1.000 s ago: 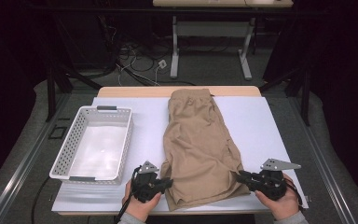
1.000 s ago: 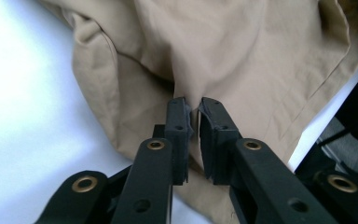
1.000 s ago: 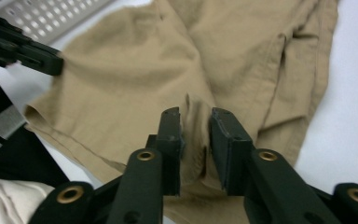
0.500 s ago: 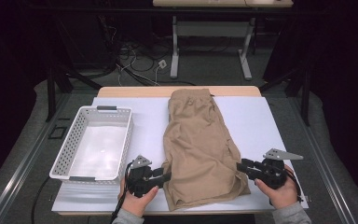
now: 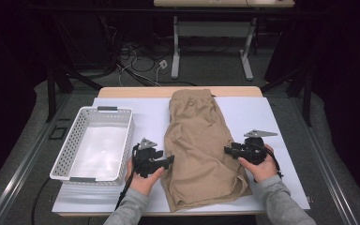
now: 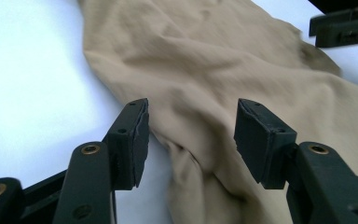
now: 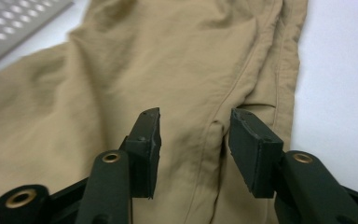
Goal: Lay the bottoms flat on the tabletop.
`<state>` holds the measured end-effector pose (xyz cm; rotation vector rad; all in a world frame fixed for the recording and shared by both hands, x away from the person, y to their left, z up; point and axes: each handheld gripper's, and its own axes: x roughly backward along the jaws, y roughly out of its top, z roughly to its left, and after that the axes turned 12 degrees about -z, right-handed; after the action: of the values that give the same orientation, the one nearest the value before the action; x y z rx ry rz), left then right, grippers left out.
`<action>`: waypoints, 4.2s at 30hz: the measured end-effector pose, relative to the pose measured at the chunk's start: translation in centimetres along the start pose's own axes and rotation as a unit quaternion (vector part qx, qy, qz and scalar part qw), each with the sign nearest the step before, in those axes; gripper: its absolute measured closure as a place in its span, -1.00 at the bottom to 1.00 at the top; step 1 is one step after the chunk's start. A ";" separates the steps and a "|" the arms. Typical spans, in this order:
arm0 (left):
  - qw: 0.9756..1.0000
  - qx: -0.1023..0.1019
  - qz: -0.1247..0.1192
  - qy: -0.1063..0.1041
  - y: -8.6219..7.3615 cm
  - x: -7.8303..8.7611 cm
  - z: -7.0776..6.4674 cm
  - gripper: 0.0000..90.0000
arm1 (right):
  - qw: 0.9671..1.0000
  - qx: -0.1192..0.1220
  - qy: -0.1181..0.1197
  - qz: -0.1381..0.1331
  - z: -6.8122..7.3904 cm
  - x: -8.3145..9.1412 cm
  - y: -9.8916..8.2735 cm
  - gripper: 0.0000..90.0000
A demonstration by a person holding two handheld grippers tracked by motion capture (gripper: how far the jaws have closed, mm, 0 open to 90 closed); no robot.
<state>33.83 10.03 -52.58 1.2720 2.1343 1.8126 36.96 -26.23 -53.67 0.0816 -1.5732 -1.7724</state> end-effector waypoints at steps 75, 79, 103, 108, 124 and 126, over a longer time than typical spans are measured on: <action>0.999 0.041 -0.011 -0.010 -3.4 2.7 -0.7 -0.24 | 0.999 -0.020 -0.036 -0.021 -0.8 3.2 -0.1 0.07; 0.999 0.036 0.004 -0.003 -4.5 2.8 -0.9 -0.30 | 0.999 -0.017 -0.030 -0.018 -0.2 3.9 -1.0 0.00; 0.995 0.048 0.034 -0.078 -6.4 1.0 -3.1 -0.19 | 0.998 -0.028 -0.052 0.021 -0.7 5.5 -4.5 -0.05; 0.995 0.041 0.032 -0.080 -6.6 0.8 -3.5 0.11 | 0.998 -0.037 -0.046 0.036 -0.5 5.3 -4.7 0.13; 0.995 0.012 0.054 -0.081 -6.3 1.9 -3.1 0.92 | 0.995 -0.055 -0.019 0.079 1.2 5.2 -4.8 0.89; 0.995 0.007 0.057 -0.081 -6.1 2.4 -3.0 0.93 | 0.995 -0.053 -0.014 0.088 1.5 5.4 -4.7 0.94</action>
<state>27.42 9.33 -55.76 1.5169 2.0306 1.6727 30.05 -28.14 -55.22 -0.1299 -1.4564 -1.7216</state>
